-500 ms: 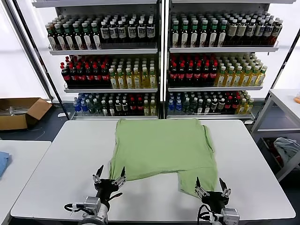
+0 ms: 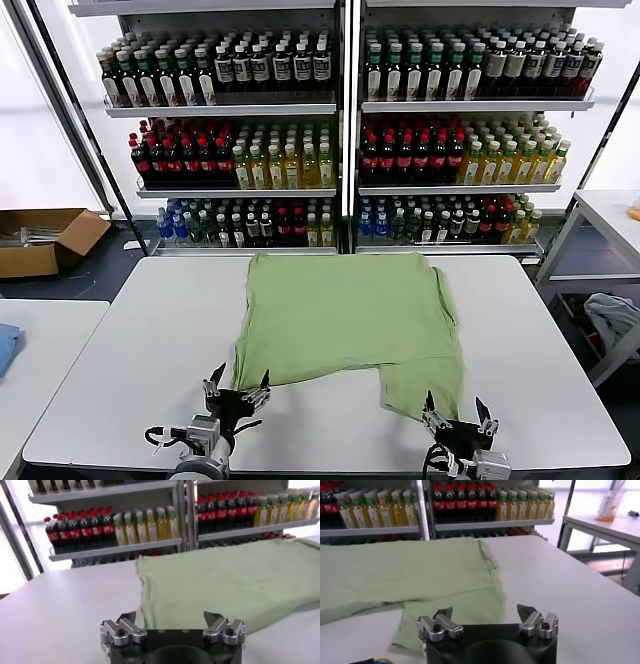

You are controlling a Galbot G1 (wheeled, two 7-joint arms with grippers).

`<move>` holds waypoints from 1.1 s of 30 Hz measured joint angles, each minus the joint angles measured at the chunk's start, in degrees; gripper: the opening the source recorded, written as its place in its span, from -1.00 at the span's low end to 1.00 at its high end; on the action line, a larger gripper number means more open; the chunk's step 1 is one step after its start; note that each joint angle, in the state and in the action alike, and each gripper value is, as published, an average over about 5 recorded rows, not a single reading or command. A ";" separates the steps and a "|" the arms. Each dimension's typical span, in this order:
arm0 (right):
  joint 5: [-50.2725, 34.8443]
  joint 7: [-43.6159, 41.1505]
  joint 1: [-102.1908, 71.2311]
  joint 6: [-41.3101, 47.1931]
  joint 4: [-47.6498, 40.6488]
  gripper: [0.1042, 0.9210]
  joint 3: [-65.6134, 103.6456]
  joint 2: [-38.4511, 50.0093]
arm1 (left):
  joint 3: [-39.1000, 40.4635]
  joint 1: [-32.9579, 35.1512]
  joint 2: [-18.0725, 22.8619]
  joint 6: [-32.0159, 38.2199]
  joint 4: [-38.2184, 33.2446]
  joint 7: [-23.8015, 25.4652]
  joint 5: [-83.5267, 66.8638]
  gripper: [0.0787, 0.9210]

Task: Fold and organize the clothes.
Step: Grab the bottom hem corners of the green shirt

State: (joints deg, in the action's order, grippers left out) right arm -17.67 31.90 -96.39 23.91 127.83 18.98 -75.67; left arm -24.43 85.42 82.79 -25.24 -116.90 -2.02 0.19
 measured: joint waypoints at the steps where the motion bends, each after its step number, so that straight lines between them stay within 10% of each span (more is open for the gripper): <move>1: -0.04 0.10 0.02 0.03 -0.18 0.76 -0.06 -0.08 | -0.11 -0.14 -0.01 -0.04 0.30 0.03 -0.16 0.77; 18: -0.15 1.02 0.27 -0.06 -3.35 0.71 -1.04 -0.24 | -0.64 -0.88 0.58 -0.12 3.66 -0.11 -2.25 0.76; 33: -0.05 0.97 0.47 -0.49 -3.65 -0.27 -1.19 0.26 | -0.09 -0.06 0.92 -0.86 3.95 0.12 -3.58 -0.13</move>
State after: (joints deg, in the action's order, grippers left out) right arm -17.72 32.87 -95.93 23.42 124.18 17.78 -75.42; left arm -24.52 85.36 83.71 -26.11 -112.95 -1.90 -3.39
